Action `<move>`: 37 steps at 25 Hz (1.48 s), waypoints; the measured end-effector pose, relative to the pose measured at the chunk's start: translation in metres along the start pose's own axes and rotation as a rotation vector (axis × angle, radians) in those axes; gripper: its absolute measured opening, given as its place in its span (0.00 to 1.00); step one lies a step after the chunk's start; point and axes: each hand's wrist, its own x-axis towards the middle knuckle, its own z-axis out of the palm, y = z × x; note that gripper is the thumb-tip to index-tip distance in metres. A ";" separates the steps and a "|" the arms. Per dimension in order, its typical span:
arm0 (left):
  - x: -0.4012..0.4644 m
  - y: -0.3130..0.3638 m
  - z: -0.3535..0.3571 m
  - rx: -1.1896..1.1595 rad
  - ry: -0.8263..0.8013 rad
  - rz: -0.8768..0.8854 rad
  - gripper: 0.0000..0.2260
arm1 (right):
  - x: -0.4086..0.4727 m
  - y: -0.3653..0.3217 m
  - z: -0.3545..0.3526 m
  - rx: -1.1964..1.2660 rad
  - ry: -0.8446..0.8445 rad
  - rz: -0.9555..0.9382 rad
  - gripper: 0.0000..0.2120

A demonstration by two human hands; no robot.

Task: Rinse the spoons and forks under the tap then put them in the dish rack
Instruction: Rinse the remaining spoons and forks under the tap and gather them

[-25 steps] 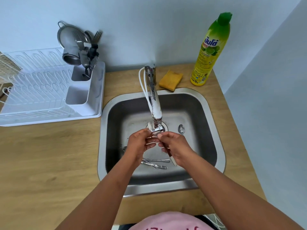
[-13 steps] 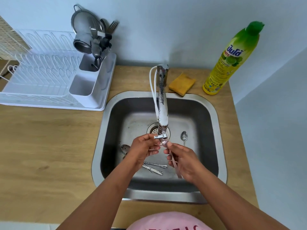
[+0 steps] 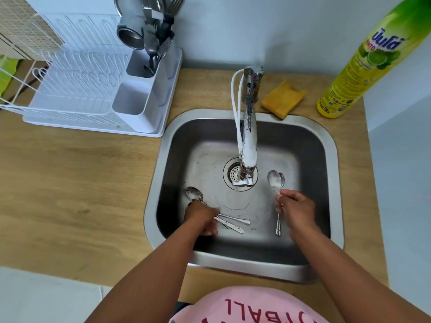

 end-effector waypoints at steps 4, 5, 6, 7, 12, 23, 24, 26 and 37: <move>0.000 0.000 0.006 -0.065 0.040 -0.026 0.10 | 0.020 0.002 0.005 -0.255 0.098 -0.099 0.11; 0.000 0.000 0.008 -0.077 0.035 -0.032 0.09 | 0.020 0.004 0.006 -0.332 0.121 -0.142 0.11; -0.001 0.000 0.008 -0.083 0.022 -0.041 0.07 | 0.019 0.004 0.006 -0.414 0.139 -0.187 0.11; -0.002 -0.001 0.008 -0.091 0.011 -0.053 0.06 | 0.017 0.005 0.007 -0.484 0.149 -0.229 0.11; 0.000 -0.007 0.005 -0.075 -0.063 -0.090 0.10 | 0.006 0.005 0.005 -0.745 0.108 -0.352 0.12; -0.006 -0.006 -0.005 -0.082 -0.045 -0.005 0.04 | -0.045 0.001 0.014 -0.753 -0.186 -0.510 0.12; -0.009 -0.005 -0.008 -0.088 -0.039 0.006 0.04 | -0.049 0.001 0.018 -0.755 -0.224 -0.515 0.12; -0.017 -0.002 -0.015 -0.089 -0.043 0.024 0.05 | -0.055 0.001 0.026 -0.781 -0.288 -0.511 0.11; -0.093 0.040 -0.017 -0.072 -0.446 0.487 0.06 | -0.065 -0.036 0.054 -0.263 -0.492 -0.295 0.02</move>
